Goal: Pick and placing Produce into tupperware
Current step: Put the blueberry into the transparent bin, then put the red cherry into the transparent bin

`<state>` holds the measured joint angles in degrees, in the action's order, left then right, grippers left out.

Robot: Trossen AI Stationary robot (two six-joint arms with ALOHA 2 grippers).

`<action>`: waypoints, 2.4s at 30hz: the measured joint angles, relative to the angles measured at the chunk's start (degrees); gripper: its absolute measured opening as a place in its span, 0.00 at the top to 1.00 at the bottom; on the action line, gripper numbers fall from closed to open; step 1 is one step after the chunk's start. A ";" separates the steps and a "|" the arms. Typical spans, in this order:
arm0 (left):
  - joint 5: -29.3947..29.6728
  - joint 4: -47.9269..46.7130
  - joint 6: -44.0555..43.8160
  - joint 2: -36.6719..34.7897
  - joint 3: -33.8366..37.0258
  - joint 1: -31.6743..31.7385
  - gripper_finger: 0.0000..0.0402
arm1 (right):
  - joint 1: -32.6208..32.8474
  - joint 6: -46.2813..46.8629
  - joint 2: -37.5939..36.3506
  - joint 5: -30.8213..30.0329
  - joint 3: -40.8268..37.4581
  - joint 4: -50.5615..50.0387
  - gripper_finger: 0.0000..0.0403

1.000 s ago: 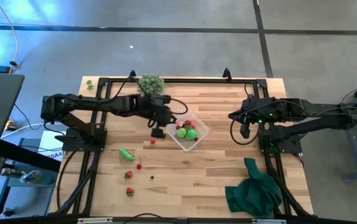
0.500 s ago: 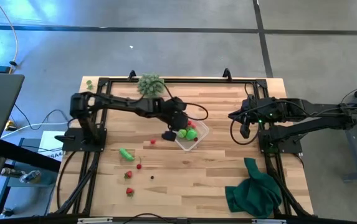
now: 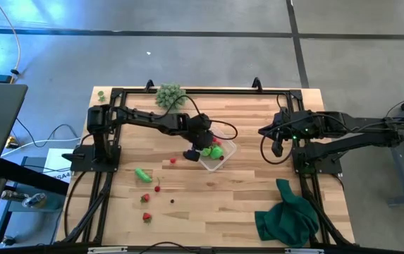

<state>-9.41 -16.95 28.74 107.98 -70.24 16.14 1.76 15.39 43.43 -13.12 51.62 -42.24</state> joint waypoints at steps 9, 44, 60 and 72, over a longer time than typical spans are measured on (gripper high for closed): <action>-0.17 -0.44 0.96 0.00 0.00 -0.02 0.83 | 0.00 0.01 0.01 0.01 0.00 0.00 0.94; 8.80 -39.92 -4.21 -20.14 -9.61 -0.04 0.68 | -0.02 -0.01 0.01 -0.01 0.00 0.00 0.94; 7.32 -11.12 -30.37 -37.46 30.10 -6.78 0.68 | -0.02 0.01 0.01 -0.01 0.00 -0.02 0.94; 14.60 -4.77 -37.58 -35.63 35.50 -14.45 0.68 | -0.01 0.00 -0.02 0.00 0.00 0.00 0.94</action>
<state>5.19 -21.72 -8.84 72.36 -34.74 1.69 1.75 15.39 43.42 -13.12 51.62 -42.24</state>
